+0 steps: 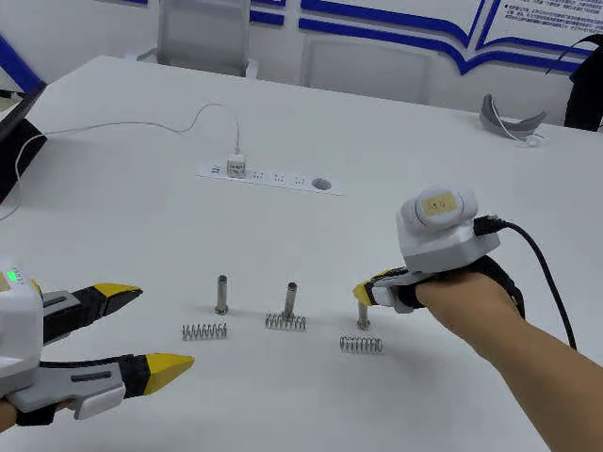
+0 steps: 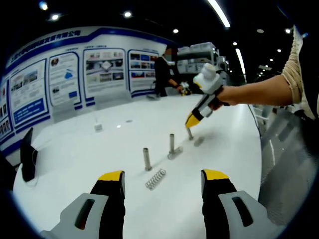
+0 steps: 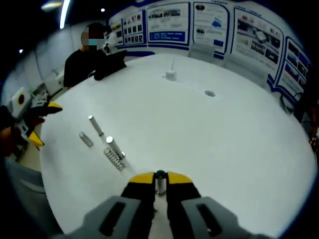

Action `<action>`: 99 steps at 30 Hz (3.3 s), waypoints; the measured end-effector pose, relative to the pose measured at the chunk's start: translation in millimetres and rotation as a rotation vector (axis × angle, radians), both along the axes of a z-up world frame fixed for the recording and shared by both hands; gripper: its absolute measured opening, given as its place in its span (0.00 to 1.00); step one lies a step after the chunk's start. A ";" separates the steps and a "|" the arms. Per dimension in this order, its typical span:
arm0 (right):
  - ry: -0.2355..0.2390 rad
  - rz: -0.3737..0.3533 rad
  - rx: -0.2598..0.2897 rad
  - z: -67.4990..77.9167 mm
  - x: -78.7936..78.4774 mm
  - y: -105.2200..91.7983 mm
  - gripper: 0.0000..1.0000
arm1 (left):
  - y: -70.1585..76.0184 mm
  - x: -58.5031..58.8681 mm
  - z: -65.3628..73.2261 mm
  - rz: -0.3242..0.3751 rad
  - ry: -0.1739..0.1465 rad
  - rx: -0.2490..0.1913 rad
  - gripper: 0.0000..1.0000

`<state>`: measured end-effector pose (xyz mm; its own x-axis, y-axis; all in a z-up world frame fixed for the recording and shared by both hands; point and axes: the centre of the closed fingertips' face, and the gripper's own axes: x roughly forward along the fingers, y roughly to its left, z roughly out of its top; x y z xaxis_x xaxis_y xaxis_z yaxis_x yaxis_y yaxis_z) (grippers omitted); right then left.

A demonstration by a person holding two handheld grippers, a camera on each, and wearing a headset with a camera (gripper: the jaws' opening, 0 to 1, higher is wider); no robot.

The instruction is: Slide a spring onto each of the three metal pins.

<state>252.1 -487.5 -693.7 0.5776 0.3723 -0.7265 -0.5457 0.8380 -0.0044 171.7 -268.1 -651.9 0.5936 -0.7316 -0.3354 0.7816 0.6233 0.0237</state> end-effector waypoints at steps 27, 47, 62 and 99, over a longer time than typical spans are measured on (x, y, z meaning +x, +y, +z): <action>-0.032 0.036 -0.010 1.8 -11.1 -4.2 0.10 | -4.6 -8.1 0.5 -0.007 -0.003 0.006 0.63; -0.039 0.127 -0.017 4.9 -33.7 -17.4 0.12 | -8.2 -10.4 -0.1 -0.015 -0.003 0.014 0.62; 0.031 0.416 -0.087 -25.4 -55.1 -6.2 0.15 | -19.6 -15.7 -4.9 -0.046 0.009 0.023 0.62; 0.154 0.651 -0.250 -33.2 -72.0 0.5 0.12 | -66.5 -31.2 -22.7 -0.228 0.038 0.074 0.59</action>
<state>180.1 -487.0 -726.9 0.1782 0.4185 -0.8906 -0.9449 0.3255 -0.0361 140.5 -334.6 -674.6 0.4023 -0.8177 -0.4118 0.9029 0.4286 0.0309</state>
